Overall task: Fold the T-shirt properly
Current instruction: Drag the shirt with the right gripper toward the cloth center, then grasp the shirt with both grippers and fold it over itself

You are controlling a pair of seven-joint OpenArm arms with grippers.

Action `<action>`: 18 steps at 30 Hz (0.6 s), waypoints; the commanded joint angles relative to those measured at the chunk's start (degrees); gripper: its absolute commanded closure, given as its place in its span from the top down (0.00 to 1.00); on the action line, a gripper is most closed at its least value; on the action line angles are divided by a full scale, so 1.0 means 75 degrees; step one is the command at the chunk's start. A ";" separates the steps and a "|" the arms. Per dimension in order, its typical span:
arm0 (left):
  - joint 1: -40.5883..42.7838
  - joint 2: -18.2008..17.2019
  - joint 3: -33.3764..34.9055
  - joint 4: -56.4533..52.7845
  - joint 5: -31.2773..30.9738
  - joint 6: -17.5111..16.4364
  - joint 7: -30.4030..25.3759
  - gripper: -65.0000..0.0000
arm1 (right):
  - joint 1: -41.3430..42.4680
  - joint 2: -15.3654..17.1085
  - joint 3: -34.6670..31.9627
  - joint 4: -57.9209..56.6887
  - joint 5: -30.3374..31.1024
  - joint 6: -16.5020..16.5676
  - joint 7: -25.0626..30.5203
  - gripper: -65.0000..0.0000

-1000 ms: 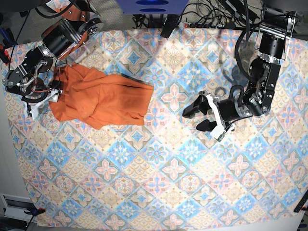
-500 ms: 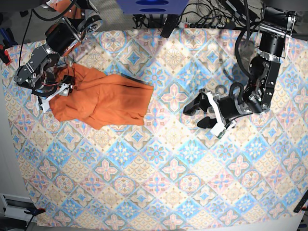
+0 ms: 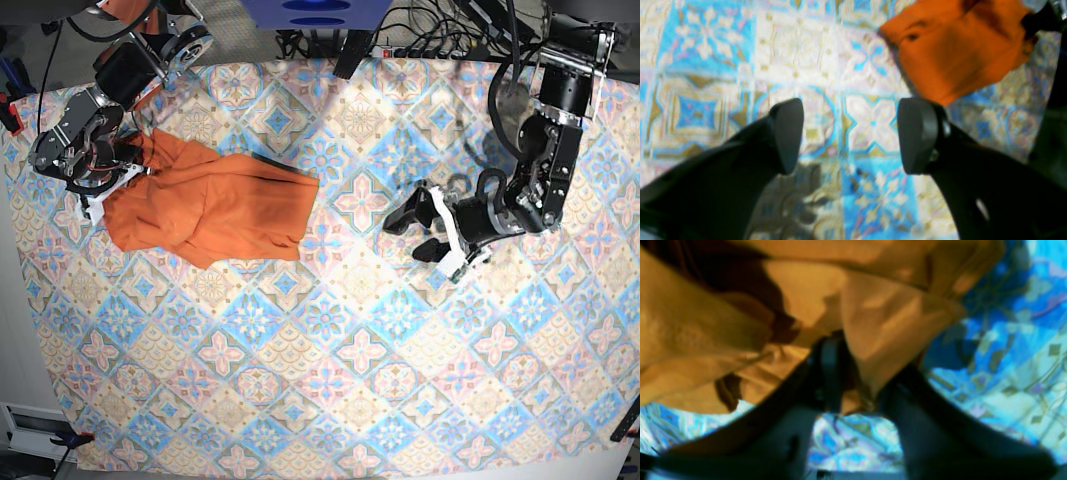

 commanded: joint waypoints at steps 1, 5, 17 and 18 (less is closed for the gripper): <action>-0.0119 -0.0056 -0.0011 0.0105 0.0022 -0.0045 -0.0161 0.66 | 0.0039 0.0022 -0.0017 0.0255 -0.0007 0.0028 -0.0169 0.10; -0.0119 -0.0044 0.0282 0.0105 0.0420 -0.0045 -0.0161 0.66 | 0.0039 0.0022 -0.0028 0.0970 -0.0030 0.0028 -0.0298 0.04; -0.0119 0.0038 0.0551 0.0105 0.0491 -0.0045 -0.0161 0.66 | -0.0066 0.0022 -0.2068 0.3408 -0.0042 0.0028 -0.0427 0.04; -0.0119 0.0049 0.0551 0.0105 0.0491 -0.0045 -0.0161 0.66 | -0.0137 0.0022 -0.2185 0.3514 -0.0042 0.0028 -0.0445 0.04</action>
